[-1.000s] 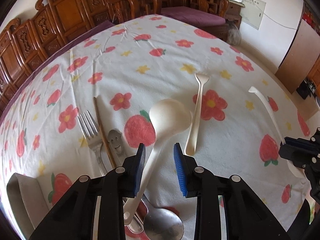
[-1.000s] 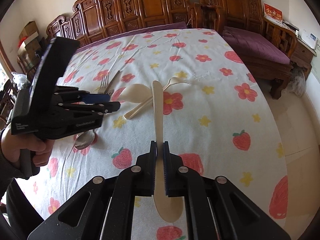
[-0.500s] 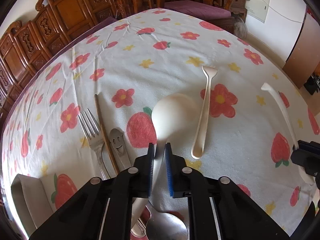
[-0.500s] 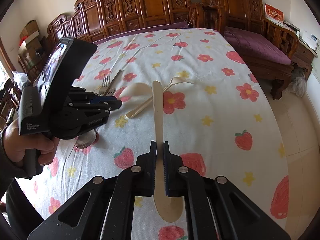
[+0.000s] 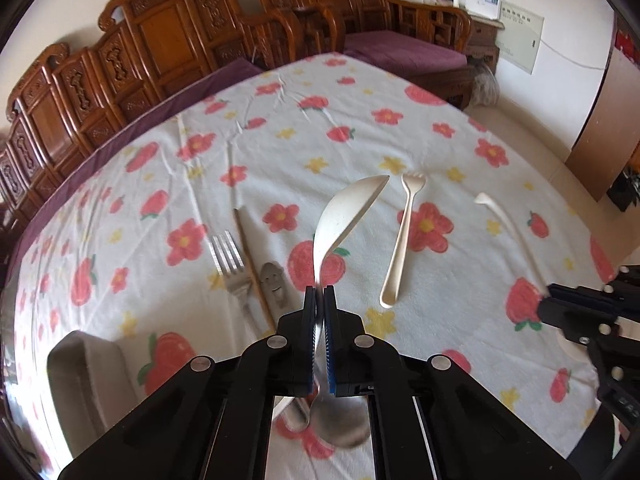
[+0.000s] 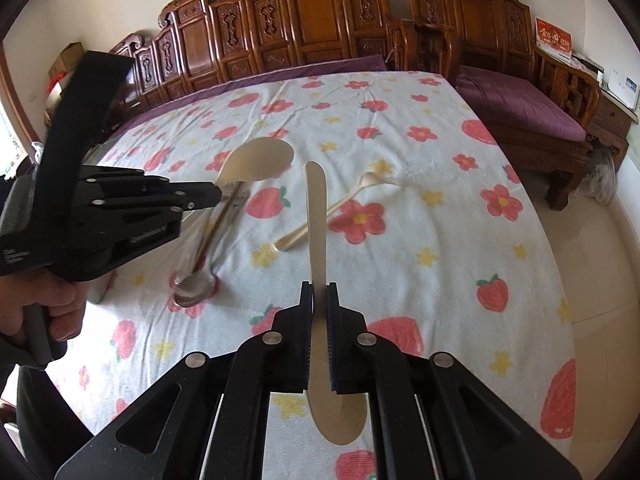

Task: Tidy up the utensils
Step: 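Lift the white spoon with the right tool while the left tool grasps a steel spoon, then lower both spoons into the grey tray and open both tools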

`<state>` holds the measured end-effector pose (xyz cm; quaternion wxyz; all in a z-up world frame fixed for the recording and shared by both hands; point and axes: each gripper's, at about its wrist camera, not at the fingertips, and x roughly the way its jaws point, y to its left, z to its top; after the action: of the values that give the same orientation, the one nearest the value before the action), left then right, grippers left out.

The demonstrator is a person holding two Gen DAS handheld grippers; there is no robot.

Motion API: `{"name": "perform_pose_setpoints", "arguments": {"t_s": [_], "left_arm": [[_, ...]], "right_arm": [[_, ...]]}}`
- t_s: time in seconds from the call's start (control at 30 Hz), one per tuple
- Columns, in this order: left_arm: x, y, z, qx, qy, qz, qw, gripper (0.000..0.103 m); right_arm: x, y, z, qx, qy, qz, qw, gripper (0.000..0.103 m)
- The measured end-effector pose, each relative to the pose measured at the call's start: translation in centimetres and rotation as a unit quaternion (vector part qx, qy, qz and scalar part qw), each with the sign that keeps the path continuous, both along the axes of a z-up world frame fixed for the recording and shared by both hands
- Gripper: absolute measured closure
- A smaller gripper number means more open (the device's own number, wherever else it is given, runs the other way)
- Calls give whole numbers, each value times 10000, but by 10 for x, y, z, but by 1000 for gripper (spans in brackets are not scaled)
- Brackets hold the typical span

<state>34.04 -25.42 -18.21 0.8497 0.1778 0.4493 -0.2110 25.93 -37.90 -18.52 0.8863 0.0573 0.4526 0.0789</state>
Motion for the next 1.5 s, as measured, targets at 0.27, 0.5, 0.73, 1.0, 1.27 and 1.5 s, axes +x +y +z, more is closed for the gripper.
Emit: {"name": "perform_pose_setpoints", "arguments": {"t_s": [0.27, 0.5, 0.73, 1.0, 1.27, 1.5], "left_arm": [[-26, 32, 30, -77, -187, 137, 9997, 100], [-41, 68, 46, -189, -300, 370, 9987, 100], [-46, 114, 48, -170, -338, 647, 9972, 100], [-40, 179, 43, -323, -340, 1200, 9917, 100], [-32, 224, 26, -455, -348, 1644, 9847, 100], [-25, 256, 12, -782, -286, 1938, 9775, 100]], "right_arm": [[-6, 24, 16, 24, -179, 280, 9994, 95], [-11, 47, 25, 48, -267, 498, 9984, 95], [-18, 73, 25, 54, -264, 733, 9969, 95], [-9, 117, 19, 28, -175, 1035, 9945, 95], [12, 168, 26, 187, -211, 1313, 9909, 95], [33, 204, 31, 324, -217, 1484, 9882, 95]]}}
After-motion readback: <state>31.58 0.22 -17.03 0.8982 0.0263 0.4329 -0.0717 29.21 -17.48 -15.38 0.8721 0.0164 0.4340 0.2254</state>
